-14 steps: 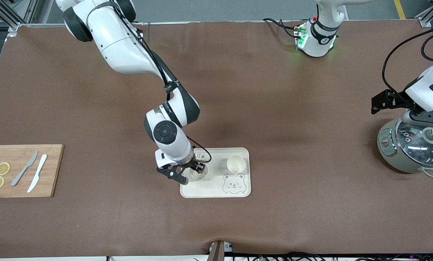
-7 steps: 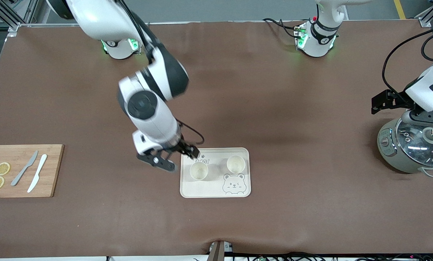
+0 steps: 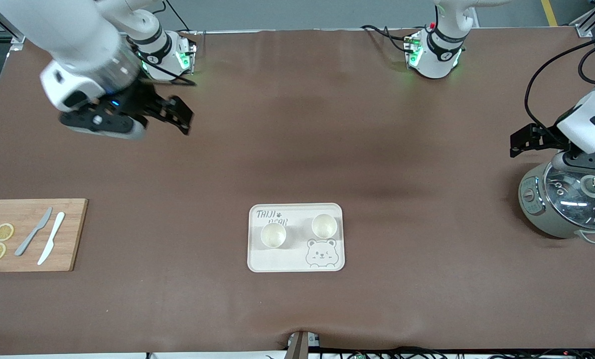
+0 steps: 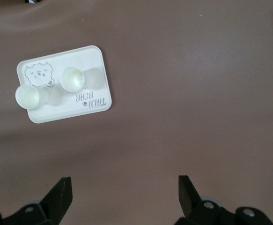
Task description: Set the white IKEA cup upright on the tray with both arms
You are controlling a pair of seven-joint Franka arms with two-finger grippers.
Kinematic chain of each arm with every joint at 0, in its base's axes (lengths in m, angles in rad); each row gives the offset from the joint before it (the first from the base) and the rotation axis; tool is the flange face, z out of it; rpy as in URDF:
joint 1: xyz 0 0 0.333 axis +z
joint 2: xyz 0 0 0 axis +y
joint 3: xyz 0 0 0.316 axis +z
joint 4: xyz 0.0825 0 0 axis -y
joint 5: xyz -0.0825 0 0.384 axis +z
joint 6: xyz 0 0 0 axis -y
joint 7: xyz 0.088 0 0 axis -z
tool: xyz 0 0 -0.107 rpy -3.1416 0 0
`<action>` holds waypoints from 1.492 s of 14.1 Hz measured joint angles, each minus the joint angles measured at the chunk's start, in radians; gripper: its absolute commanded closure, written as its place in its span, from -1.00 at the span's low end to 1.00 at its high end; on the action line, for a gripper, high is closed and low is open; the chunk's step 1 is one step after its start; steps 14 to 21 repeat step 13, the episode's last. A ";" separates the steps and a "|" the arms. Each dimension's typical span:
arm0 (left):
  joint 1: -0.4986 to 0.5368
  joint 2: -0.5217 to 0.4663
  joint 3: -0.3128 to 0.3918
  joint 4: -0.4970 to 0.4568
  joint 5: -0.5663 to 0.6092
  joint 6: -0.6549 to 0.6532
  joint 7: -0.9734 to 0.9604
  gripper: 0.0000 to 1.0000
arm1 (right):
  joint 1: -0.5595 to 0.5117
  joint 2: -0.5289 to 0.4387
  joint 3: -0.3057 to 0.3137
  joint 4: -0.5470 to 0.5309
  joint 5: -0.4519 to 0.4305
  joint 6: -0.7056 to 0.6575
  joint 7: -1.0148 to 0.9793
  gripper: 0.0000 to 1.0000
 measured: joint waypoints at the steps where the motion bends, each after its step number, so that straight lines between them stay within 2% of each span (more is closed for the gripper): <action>1: 0.000 0.000 0.000 0.005 0.000 0.001 0.000 -1.00 | -0.041 -0.049 -0.003 -0.056 -0.003 0.001 -0.074 -1.00; 4: 0.000 0.000 -0.001 0.012 0.000 0.008 -0.001 -1.00 | -0.227 -0.138 -0.011 -0.182 -0.044 0.017 -0.325 -1.00; 8: 0.000 0.000 -0.001 0.013 0.000 0.008 -0.001 -1.00 | -0.409 -0.153 -0.016 -0.223 -0.079 0.068 -0.586 -1.00; 10: 0.000 0.000 -0.001 0.013 0.000 0.008 -0.001 -1.00 | -0.436 -0.153 -0.016 -0.224 -0.080 0.075 -0.615 -1.00; 21: 0.000 0.000 -0.001 0.013 0.000 0.008 -0.001 -1.00 | -0.437 -0.153 -0.008 -0.224 -0.081 0.080 -0.618 -1.00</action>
